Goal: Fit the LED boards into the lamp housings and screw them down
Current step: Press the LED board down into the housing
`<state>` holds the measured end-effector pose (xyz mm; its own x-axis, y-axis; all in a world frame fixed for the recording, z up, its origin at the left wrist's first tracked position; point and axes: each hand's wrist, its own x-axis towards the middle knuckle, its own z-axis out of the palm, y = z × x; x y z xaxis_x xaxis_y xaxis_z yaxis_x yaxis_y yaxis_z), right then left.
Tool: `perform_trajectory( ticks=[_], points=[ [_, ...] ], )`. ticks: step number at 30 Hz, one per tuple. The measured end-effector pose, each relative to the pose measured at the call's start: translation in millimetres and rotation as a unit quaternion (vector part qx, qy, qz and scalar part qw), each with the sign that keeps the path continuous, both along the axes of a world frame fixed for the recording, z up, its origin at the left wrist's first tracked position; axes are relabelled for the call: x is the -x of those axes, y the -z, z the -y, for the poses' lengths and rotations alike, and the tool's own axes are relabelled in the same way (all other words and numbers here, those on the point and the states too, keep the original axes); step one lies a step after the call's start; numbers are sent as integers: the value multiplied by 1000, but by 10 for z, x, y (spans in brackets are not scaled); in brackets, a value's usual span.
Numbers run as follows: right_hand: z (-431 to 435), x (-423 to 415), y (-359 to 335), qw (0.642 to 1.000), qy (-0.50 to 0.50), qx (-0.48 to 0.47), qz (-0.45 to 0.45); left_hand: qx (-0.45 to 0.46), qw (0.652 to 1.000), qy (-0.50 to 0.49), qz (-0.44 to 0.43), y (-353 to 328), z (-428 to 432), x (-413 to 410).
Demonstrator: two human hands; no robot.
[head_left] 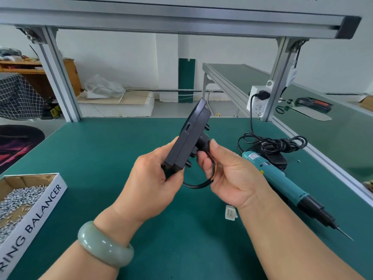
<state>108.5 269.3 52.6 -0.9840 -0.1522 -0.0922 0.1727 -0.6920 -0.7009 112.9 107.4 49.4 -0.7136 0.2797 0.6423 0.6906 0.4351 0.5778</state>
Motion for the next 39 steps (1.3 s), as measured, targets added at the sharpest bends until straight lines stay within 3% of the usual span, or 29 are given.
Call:
perform_trajectory(
  ticks=[9, 16, 19, 21, 24, 27, 31, 35, 39],
  points=[
    [69, -70, -12, 971, 78, -147, -170, -25, 996, -34, 81, 55, 104, 58],
    [142, -171, -41, 863, 203, -368, -279, -36, 992, -52, 109, 33, 91, 61],
    [159, -179, -67, 836, 236, -392, -302, -43, 992, -56, 103, 18, 70, 40],
    [150, -164, -79, 861, 232, -355, -279, -60, 992, -70, 81, -14, 20, 8],
    [112, -108, -37, 932, 198, -257, -161, -45, 995, -69, 54, -18, -54, -15],
    [75, -65, -13, 967, 131, -192, -107, -37, 996, -70, 49, 7, -60, -15],
    [88, -60, 0, 981, 68, -156, -96, -30, 996, -64, 46, 5, -63, -23],
    [86, -27, 17, 993, 82, -73, -46, -14, 998, -34, 52, -31, -35, -41],
    [57, -20, 0, 993, 65, -51, -90, -53, 994, -61, 79, -8, -20, -20]
  ],
)
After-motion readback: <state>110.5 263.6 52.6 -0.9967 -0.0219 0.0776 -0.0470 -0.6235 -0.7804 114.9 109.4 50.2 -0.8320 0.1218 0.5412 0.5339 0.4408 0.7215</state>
